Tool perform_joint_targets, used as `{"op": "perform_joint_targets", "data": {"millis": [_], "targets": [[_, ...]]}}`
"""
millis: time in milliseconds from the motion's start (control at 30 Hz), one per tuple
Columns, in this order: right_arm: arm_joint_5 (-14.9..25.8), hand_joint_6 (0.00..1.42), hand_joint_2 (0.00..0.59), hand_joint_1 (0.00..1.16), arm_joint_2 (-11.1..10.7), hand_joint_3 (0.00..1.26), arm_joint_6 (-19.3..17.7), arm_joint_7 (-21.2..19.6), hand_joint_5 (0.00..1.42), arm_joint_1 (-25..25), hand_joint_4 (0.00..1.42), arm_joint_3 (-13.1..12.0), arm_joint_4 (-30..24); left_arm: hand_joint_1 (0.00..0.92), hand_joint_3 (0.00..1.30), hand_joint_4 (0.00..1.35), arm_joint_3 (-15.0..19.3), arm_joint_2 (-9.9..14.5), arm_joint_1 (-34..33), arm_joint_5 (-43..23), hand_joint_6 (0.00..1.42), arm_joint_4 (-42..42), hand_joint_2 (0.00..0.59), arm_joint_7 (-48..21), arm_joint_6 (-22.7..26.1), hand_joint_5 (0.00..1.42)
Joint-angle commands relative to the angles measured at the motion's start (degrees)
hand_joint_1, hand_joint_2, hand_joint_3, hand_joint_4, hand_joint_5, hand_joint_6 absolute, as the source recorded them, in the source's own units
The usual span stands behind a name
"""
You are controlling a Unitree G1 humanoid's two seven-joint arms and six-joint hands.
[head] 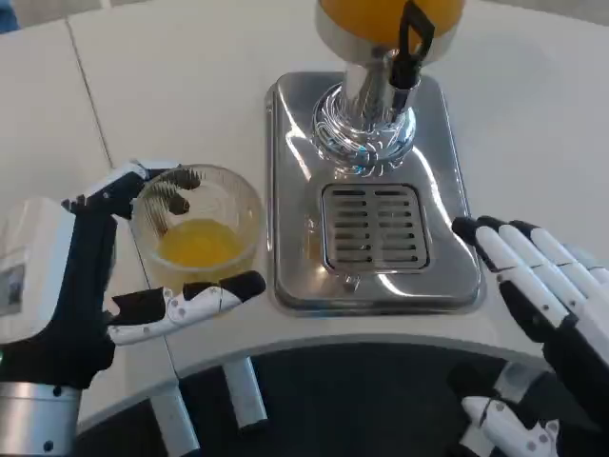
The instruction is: Grasp the cup under the faucet to collect the drink, then remove the cup.
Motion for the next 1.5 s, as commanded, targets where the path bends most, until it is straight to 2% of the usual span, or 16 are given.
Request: {"op": "perform_joint_targets", "data": {"millis": [33,233,500,667,1033,1333,1500], "targets": [[-2.7,0.02,0.474,0.15,-1.7,0.00,-6.8,-3.8,0.00,2.9,0.00,-1.7,1.6,0.905,1.15,1.19,0.8,-0.6,4.9,-2.7,1.42,-7.3,0.000,-3.4,-3.1,1.19],[-3.1,0.01,0.491,0.12,-1.5,0.00,-15.4,-8.8,0.00,8.1,0.00,-4.5,3.6,0.905,1.15,1.19,0.9,-1.6,9.8,-4.3,1.42,-12.2,0.000,-6.9,-5.3,1.19],[-3.2,0.00,0.503,0.06,0.6,0.00,-26.9,-16.1,0.00,15.0,0.00,-7.9,6.9,0.905,1.15,1.19,-0.4,-3.1,14.8,-5.4,1.42,-16.9,0.000,-11.2,-8.7,1.19],[-3.4,0.00,0.516,0.03,1.4,0.00,-31.0,-17.6,0.00,16.5,0.00,-9.0,8.5,0.905,1.15,1.19,-1.0,-4.0,17.0,-5.3,1.42,-18.5,0.000,-13.0,-10.2,1.19],[-3.5,0.00,0.523,0.00,3.0,0.00,-33.4,-17.0,0.00,16.9,0.00,-8.0,8.8,0.905,1.15,1.19,-3.6,-4.2,18.3,-7.5,1.42,-18.9,0.000,-16.6,-14.1,1.20],[-2.6,0.00,0.527,0.00,3.7,0.00,-32.0,-15.3,0.00,17.3,0.00,-8.2,7.0,0.905,1.15,1.19,-4.4,-5.4,17.9,-6.4,1.42,-17.9,0.000,-17.1,-15.7,1.20],[-3.1,0.00,0.527,0.00,6.2,0.00,-31.2,-15.3,0.00,18.1,0.00,-6.9,5.2,0.905,1.15,1.20,-4.2,-6.1,16.8,-6.1,1.42,-17.0,0.000,-17.0,-16.1,1.20]]}}
